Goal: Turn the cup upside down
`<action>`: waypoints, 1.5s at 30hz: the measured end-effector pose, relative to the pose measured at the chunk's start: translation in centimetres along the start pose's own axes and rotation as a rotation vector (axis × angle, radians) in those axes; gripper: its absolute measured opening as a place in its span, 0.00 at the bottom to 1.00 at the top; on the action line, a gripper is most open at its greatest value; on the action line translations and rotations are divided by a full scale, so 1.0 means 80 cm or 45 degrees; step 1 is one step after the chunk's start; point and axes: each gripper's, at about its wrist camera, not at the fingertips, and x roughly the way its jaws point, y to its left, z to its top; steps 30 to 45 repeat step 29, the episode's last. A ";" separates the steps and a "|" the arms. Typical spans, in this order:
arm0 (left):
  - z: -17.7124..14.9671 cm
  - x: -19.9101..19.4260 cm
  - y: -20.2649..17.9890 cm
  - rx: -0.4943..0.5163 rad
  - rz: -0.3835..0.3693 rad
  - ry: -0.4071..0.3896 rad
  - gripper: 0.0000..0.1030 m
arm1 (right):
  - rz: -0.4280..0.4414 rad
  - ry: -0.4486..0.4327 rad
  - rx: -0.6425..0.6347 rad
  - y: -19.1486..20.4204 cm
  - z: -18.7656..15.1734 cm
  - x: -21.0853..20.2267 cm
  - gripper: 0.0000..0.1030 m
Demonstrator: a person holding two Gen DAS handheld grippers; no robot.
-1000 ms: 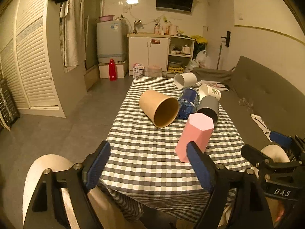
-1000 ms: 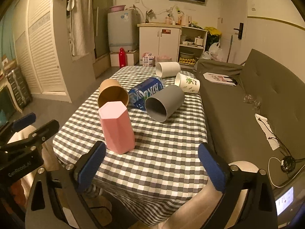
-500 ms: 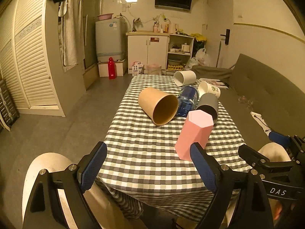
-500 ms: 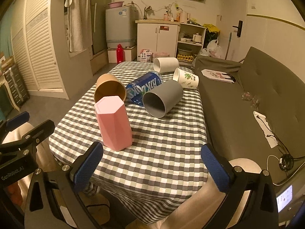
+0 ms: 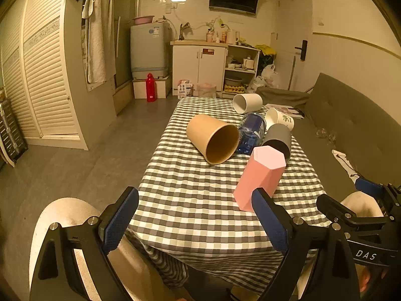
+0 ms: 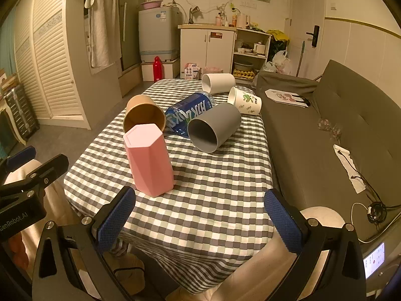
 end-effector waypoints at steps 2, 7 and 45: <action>0.000 0.000 0.001 0.000 -0.001 0.000 0.91 | 0.000 0.002 0.001 0.000 0.000 0.000 1.00; 0.000 0.001 0.001 0.001 -0.002 0.000 0.91 | 0.000 0.005 0.001 0.000 -0.001 0.001 1.00; 0.000 -0.004 -0.001 0.001 -0.010 -0.025 0.91 | -0.010 0.015 -0.009 0.001 -0.003 0.004 1.00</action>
